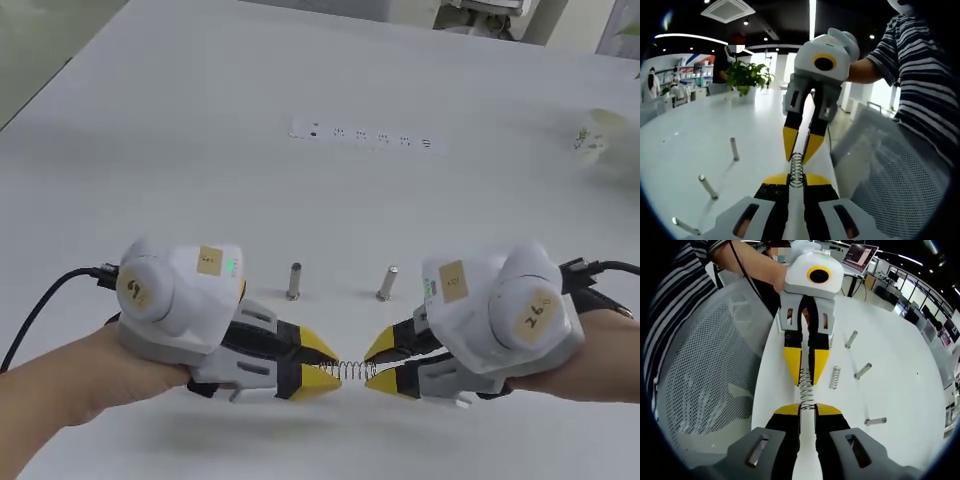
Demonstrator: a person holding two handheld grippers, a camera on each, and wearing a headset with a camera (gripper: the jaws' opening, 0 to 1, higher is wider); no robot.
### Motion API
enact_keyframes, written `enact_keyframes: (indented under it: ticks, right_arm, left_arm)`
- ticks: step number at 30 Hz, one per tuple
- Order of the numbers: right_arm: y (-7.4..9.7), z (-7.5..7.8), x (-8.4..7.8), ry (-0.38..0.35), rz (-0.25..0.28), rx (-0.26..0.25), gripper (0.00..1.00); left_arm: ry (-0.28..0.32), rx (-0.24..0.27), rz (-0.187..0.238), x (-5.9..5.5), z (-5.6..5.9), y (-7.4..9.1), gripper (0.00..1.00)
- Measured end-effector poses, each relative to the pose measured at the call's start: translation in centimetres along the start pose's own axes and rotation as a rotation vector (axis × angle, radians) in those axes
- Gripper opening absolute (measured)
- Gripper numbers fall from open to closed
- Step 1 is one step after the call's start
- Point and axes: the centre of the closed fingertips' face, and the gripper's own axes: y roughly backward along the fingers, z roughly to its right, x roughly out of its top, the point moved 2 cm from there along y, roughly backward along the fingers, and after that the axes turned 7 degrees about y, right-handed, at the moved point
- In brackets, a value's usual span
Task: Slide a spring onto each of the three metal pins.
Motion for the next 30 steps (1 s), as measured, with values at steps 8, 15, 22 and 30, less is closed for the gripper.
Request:
enact_keyframes:
  ticks: [8, 15, 22, 30]
  right_arm:
    - [0.7, 0.1, 0.7, 0.041, 0.034, -0.018, 0.07]
    - [1.2, 0.1, 1.3, 0.064, 0.063, -0.017, 0.07]
    - [1.9, 0.2, 2.8, 0.053, 0.121, -0.008, 0.08]
    - [2.0, 0.4, 4.1, 0.027, 0.180, -0.011, 0.08]
  left_arm:
    - [0.007, -0.001, 0.004, 0.0, -0.1, 0.2, 0.02]
    - [0.008, -0.002, 0.002, 0.0, 0.0, 0.3, 0.02]
    - [0.001, -0.004, -0.009, -0.3, 0.2, 0.4, 0.02]
    - [-0.006, 0.003, -0.006, -0.2, 0.1, 0.5, 0.02]
